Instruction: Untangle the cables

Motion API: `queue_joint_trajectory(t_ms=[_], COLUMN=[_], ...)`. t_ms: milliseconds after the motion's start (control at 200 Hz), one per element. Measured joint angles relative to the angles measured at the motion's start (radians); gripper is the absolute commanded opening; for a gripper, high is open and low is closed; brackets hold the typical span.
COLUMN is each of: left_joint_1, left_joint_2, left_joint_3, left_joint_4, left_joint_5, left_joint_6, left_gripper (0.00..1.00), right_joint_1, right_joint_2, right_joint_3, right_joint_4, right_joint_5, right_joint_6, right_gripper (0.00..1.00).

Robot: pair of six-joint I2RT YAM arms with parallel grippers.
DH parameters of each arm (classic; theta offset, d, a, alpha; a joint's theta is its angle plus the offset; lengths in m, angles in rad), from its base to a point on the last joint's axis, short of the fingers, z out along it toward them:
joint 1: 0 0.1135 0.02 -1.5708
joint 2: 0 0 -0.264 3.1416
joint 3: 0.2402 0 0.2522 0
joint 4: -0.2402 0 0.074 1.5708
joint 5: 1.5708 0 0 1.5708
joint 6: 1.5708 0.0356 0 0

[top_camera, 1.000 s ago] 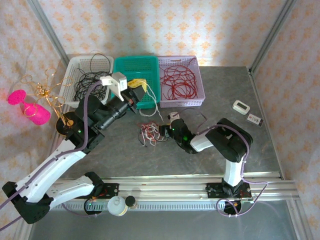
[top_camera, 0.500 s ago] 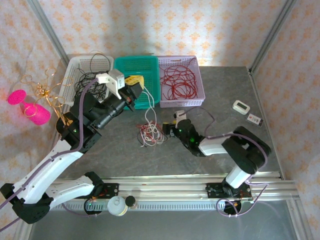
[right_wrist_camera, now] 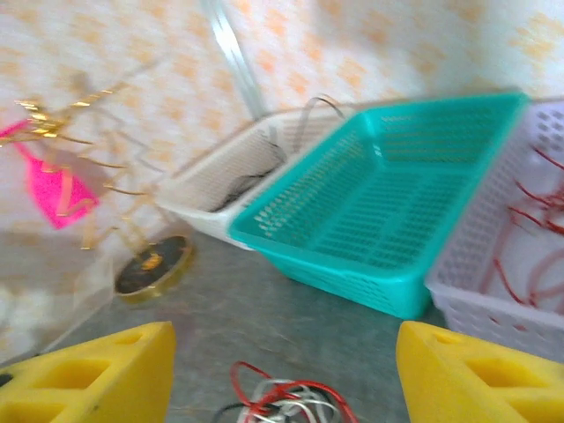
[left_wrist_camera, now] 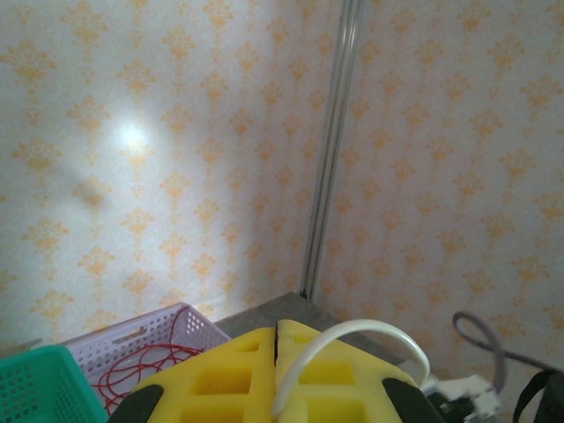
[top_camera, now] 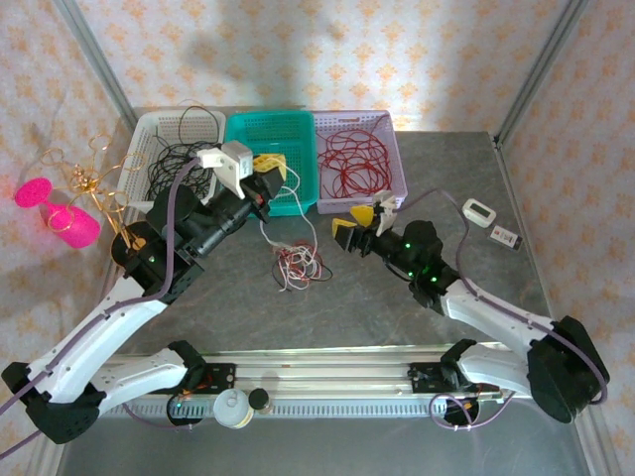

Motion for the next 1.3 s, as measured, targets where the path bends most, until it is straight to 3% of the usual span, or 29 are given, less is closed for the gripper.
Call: queue_joint_trajectory(t_ms=[476, 656, 821, 1096, 1301], left_joint_1=[0.000, 0.000, 0.000, 0.000, 0.000], left_joint_2=[0.027, 0.036, 0.036, 0.036, 0.036], left_joint_3=[-0.001, -0.001, -0.001, 0.002, 0.002], left_joint_4=[-0.068, -0.082, -0.083, -0.105, -0.106], left_joint_5=[0.045, 0.069, 0.077, 0.089, 0.092], left_joint_6=[0.018, 0.023, 0.023, 0.027, 0.029], left_gripper=[0.00, 0.00, 0.00, 0.00, 0.00], right_joint_1=[-0.019, -0.018, -0.018, -0.018, -0.059], right_joint_2=[-0.001, 0.090, 0.193, 0.180, 0.104], right_joint_3=[0.126, 0.136, 0.043, 0.013, 0.013], right_joint_4=[-0.169, -0.196, -0.133, -0.090, -0.093], right_joint_5=[-0.189, -0.254, -0.312, -0.337, -0.232], right_joint_6=[-0.156, -0.248, -0.367, -0.468, -0.433], right_gripper=[0.68, 0.66, 0.65, 0.64, 0.66])
